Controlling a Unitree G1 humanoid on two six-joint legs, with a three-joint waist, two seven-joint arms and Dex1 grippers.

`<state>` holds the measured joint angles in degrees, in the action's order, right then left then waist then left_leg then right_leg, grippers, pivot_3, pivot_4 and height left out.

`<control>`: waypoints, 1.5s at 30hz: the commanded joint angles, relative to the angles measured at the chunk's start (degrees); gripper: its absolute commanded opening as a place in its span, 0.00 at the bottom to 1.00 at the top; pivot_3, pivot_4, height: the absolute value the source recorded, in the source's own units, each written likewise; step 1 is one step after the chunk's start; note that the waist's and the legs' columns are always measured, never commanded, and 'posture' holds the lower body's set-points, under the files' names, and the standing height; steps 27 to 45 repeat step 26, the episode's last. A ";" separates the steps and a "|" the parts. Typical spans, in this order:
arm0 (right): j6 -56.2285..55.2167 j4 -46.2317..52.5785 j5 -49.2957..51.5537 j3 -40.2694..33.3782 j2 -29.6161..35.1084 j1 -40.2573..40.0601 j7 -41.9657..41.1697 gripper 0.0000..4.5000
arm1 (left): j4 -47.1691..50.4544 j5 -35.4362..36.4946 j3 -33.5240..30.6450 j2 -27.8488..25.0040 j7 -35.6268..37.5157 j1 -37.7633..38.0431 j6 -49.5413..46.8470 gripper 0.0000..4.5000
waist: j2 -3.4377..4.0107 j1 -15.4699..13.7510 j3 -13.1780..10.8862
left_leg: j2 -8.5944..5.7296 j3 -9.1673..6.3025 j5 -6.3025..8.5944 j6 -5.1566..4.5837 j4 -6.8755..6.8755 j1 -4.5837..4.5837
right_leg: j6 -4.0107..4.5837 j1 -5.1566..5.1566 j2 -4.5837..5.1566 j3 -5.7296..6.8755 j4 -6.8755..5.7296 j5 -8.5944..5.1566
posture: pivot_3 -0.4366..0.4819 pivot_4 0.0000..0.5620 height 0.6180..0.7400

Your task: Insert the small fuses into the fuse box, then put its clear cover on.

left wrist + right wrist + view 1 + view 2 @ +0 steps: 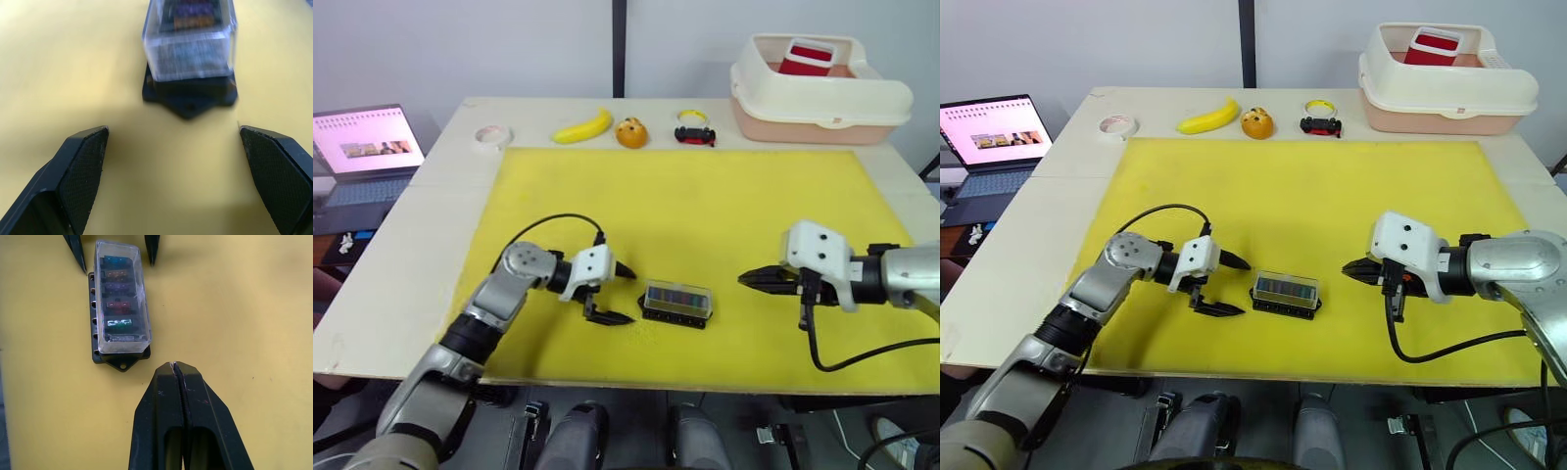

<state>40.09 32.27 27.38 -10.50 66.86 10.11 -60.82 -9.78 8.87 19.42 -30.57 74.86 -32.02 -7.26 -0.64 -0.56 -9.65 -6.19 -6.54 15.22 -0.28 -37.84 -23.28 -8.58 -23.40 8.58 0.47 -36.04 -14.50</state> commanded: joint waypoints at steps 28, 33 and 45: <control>-6.93 -7.64 -6.42 -27.98 8.86 -15.29 -21.08 1.00 | 16.89 21.31 -21.79 -30.42 9.10 3.84 -28.08 1.00 | 0.45 -0.09 -0.72 | 0.01 0.06 0.00 0.01 0.00 -0.09 | 0.02 -0.08 0.05 -0.02 -0.01 0.00 | 0.48 0.27 1.00; -6.93 -7.64 -6.42 -27.98 8.86 -15.29 -21.08 1.00 | 16.89 21.31 -21.79 -30.42 9.10 3.84 -28.08 1.00 | 0.45 -0.09 -0.72 | 0.01 0.06 0.00 0.01 0.00 -0.09 | 0.02 -0.08 0.05 -0.02 -0.01 0.00 | 0.48 0.27 1.00; -6.93 -7.64 -6.42 -27.98 8.86 -15.29 -21.08 1.00 | 16.89 21.31 -21.79 -30.42 9.10 3.84 -28.08 1.00 | 0.45 -0.09 -0.72 | 0.01 0.06 0.00 0.01 0.00 -0.09 | 0.02 -0.08 0.05 -0.02 -0.01 0.00 | 0.48 0.27 1.00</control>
